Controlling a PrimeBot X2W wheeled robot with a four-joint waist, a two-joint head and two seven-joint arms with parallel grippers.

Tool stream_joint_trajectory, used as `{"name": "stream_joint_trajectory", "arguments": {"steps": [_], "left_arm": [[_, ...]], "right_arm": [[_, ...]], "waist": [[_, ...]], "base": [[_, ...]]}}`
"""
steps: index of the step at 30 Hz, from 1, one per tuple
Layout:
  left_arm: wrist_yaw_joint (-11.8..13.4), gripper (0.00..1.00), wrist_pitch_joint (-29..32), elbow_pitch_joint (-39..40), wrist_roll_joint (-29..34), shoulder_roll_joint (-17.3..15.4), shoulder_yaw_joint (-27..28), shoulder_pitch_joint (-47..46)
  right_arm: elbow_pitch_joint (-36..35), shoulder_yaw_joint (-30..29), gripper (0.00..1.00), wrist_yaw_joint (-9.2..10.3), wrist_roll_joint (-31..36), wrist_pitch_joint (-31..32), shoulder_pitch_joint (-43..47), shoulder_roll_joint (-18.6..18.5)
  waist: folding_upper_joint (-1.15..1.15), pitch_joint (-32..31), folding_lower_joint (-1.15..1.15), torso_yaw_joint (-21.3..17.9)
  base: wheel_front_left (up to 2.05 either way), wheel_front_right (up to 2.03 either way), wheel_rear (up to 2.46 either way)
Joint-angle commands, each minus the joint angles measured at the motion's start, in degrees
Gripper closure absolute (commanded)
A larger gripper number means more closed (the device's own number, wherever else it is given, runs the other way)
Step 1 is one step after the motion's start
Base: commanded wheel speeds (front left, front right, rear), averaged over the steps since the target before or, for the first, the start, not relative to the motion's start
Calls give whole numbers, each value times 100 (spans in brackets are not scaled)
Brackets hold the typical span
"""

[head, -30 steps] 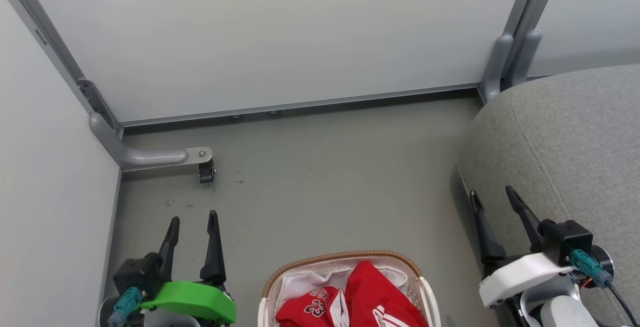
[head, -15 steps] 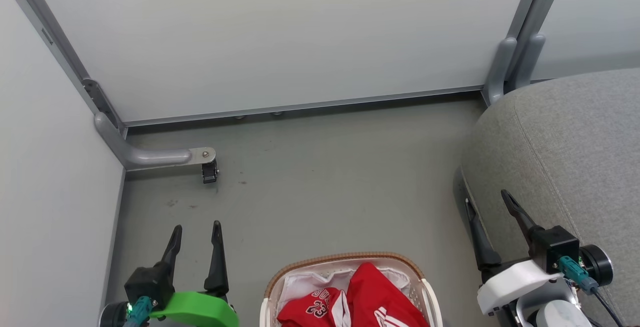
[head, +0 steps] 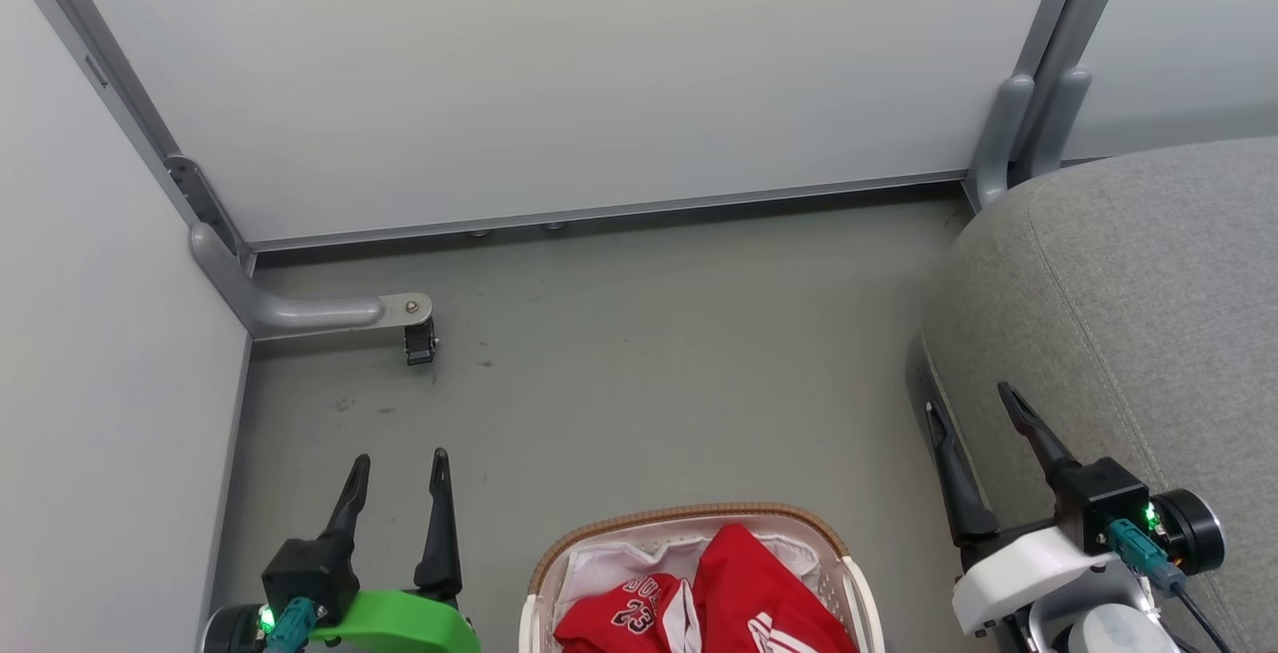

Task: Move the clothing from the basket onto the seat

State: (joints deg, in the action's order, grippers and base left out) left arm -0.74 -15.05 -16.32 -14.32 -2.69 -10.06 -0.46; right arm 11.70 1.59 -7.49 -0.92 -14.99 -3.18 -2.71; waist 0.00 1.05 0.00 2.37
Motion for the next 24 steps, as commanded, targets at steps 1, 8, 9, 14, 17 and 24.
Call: {"name": "stream_joint_trajectory", "arguments": {"steps": [1, 8, 9, 14, 17, 24], "left_arm": [[22, 0, -20, -8, -23, -36, -1, 78], [27, 0, -14, -21, -25, -35, 9, 59], [27, 0, -14, -22, -25, -35, 9, 56], [25, 0, -14, -22, -26, -35, 8, 50], [22, 0, -14, -21, -37, -35, 9, 47], [18, 0, -14, -15, -21, -35, -36, 39]], "right_arm": [[-18, -4, 0, -1, 25, -30, 51, -32], [-28, 3, 0, -1, 29, -30, 39, -32], [-31, 2, 0, -1, 31, -30, 36, -32], [-37, 0, 0, -1, 31, -30, 32, -32], [-46, -4, 0, -1, 31, -30, 32, -32], [-40, -16, 0, -1, 3, -30, 13, -32]], "waist": [[0, 1, 0, 1], [0, 6, 0, -3], [0, 7, 0, -3], [0, 7, 0, -5], [0, 8, 0, -6], [0, 28, 0, -16]], "base": [[0, 0, 0], [0, 0, 0], [0, 0, 0], [0, 0, 0], [0, 0, 0], [0, 0, 0]]}}
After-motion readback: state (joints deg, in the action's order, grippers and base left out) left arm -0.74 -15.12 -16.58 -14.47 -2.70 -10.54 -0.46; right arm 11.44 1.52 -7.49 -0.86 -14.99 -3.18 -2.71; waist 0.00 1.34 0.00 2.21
